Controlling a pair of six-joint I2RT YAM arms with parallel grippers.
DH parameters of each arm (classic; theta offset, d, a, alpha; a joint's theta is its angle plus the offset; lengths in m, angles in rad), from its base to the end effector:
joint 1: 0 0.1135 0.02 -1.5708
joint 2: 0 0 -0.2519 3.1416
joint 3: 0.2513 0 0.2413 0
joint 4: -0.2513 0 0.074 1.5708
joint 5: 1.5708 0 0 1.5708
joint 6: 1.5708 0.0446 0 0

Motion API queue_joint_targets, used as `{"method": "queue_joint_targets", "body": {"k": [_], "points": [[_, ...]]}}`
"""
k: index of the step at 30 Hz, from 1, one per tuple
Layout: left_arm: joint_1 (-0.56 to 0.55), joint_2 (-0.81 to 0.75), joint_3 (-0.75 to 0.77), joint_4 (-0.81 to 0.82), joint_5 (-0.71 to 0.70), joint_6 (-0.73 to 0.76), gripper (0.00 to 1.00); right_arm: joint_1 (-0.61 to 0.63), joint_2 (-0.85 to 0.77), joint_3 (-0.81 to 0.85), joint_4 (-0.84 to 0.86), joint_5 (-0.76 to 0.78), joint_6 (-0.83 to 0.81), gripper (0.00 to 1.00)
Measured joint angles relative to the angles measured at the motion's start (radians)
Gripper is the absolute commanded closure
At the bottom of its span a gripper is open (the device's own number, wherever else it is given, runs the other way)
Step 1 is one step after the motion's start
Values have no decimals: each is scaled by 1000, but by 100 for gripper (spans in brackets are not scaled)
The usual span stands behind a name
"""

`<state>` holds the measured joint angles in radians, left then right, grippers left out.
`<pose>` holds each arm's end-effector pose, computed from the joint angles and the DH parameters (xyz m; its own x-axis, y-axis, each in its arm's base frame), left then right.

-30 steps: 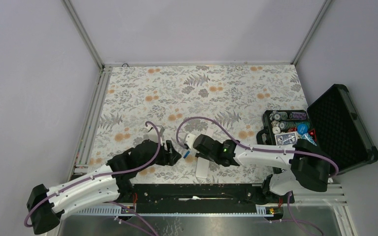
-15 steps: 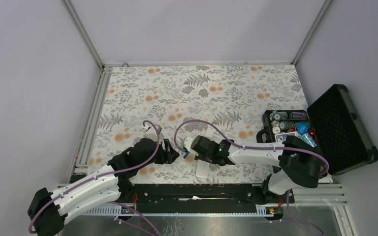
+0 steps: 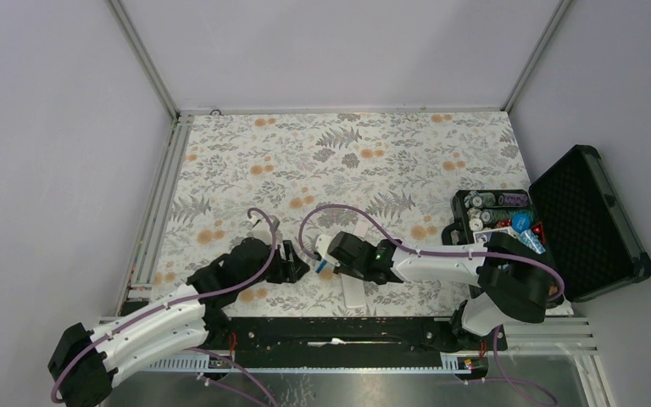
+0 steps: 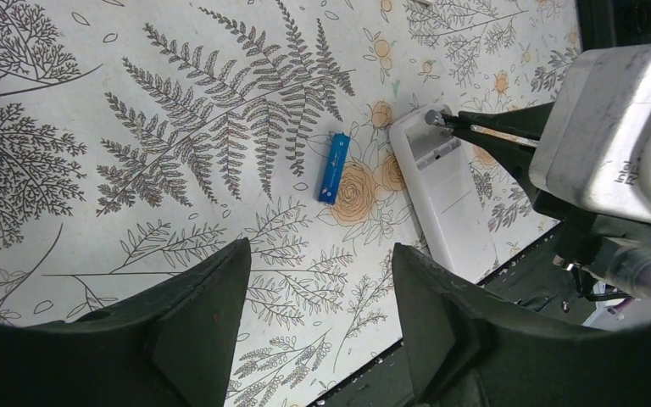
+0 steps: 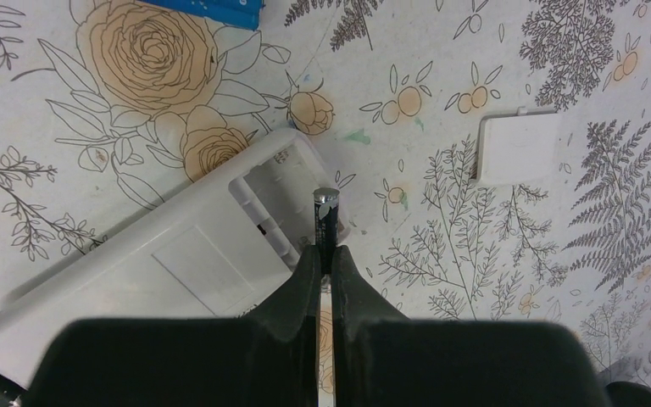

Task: Load the batteries into the remote control

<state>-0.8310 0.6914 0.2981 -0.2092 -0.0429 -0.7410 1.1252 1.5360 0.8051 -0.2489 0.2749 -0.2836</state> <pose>0.1110 -0.1187 0.1728 -0.7639 -0.1634 -0.6243 0.2690 0.7987 -0.5382 0.1361 0.2569 0.1568 -0.1188 -0.8736 -0.4719 -0.8713 0.3196 -0.3723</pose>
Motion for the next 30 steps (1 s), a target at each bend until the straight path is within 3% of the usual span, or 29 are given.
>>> {"method": "queue_joint_targets", "body": {"k": [15, 21, 26, 30], "points": [[5, 35, -13, 39, 59, 0, 36, -1, 2, 30, -18, -11, 5, 100], [5, 95, -14, 88, 131, -1, 46, -1, -60, 36, -32, 5, 63, 100], [5, 217, -13, 153, 205, -18, 60, -1, -154, 35, -32, 24, 151, 100], [-3, 318, -11, 218, 270, -39, 65, -1, -210, 17, -31, 52, 241, 100]]}}
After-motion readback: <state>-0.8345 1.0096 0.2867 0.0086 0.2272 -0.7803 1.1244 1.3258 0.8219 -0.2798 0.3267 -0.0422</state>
